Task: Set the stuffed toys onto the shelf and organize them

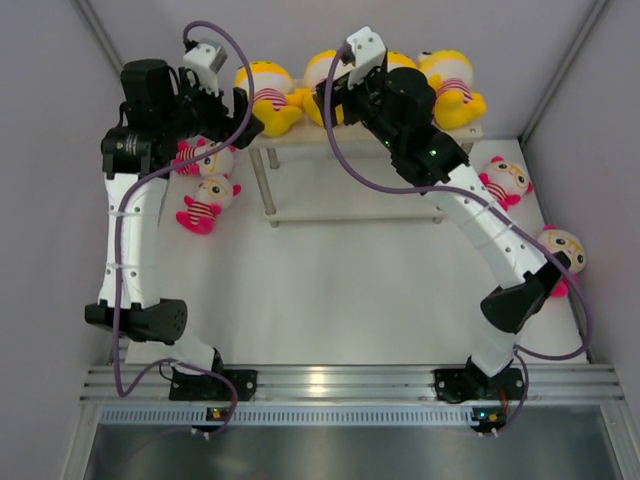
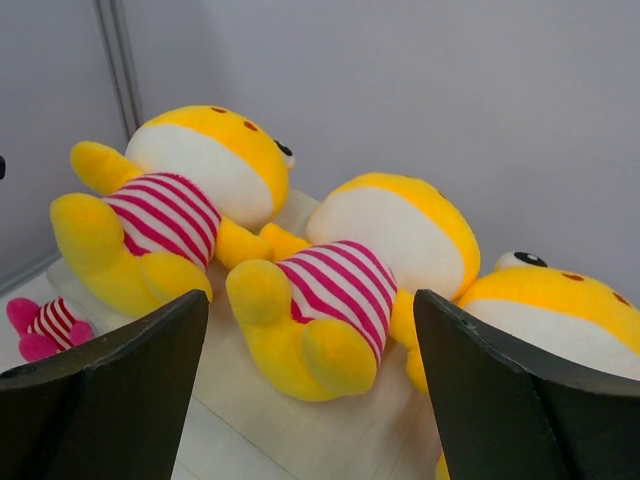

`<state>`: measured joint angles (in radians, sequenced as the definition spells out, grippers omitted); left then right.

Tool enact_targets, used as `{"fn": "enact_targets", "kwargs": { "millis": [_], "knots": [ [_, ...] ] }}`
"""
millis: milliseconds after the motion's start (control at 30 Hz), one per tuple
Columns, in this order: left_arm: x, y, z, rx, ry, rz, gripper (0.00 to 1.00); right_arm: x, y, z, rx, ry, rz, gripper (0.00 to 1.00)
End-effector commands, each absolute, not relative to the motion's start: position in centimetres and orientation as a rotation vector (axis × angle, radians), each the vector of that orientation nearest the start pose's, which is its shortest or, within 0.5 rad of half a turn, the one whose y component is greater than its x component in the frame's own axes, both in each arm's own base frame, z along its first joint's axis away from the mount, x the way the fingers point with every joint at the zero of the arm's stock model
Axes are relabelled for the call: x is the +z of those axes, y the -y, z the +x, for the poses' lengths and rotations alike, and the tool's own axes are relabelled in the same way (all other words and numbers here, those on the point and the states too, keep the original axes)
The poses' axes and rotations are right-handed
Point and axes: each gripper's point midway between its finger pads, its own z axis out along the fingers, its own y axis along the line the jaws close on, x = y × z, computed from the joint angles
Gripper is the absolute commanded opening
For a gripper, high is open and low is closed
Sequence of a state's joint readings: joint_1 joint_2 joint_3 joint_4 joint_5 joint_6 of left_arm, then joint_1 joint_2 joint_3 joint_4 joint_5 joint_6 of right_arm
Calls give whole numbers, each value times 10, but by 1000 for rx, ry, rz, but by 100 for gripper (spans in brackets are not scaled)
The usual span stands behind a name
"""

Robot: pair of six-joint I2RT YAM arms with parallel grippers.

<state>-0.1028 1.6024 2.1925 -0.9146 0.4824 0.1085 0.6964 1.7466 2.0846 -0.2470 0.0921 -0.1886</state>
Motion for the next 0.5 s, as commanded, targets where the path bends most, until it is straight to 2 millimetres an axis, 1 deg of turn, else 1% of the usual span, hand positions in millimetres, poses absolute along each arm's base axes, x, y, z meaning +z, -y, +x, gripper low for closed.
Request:
{"fn": "enact_targets", "kwargs": {
  "millis": [0, 67, 100, 133, 233, 267, 300, 367, 400, 467],
  "knots": [
    [471, 137, 400, -494, -1710, 568, 98, 498, -308, 432, 331, -1379, -463, 83],
    [471, 138, 403, -476, -1704, 563, 98, 495, -304, 435, 334, -1391, -443, 80],
    [471, 142, 405, -470, -1702, 561, 97, 491, -302, 438, 331, -1398, -436, 78],
    [471, 144, 409, -470, -1700, 558, 97, 490, -301, 439, 333, -1397, -430, 74],
    [468, 150, 415, -483, -1699, 555, 91, 481, -300, 441, 339, -1408, -433, 68],
    [466, 151, 417, -486, -1703, 557, 88, 479, -301, 441, 345, -1412, -438, 67],
    [465, 152, 418, -487, -1706, 562, 81, 475, -301, 442, 345, -1420, -442, 67],
    [462, 154, 420, -483, -1701, 589, 75, 471, -302, 442, 347, -1427, -446, 67],
    [460, 154, 421, -480, -1701, 595, 67, 470, -301, 442, 345, -1430, -447, 66],
    [458, 153, 424, -459, -1696, 616, 59, 470, -299, 443, 343, -1430, -442, 62]
  ]
}}
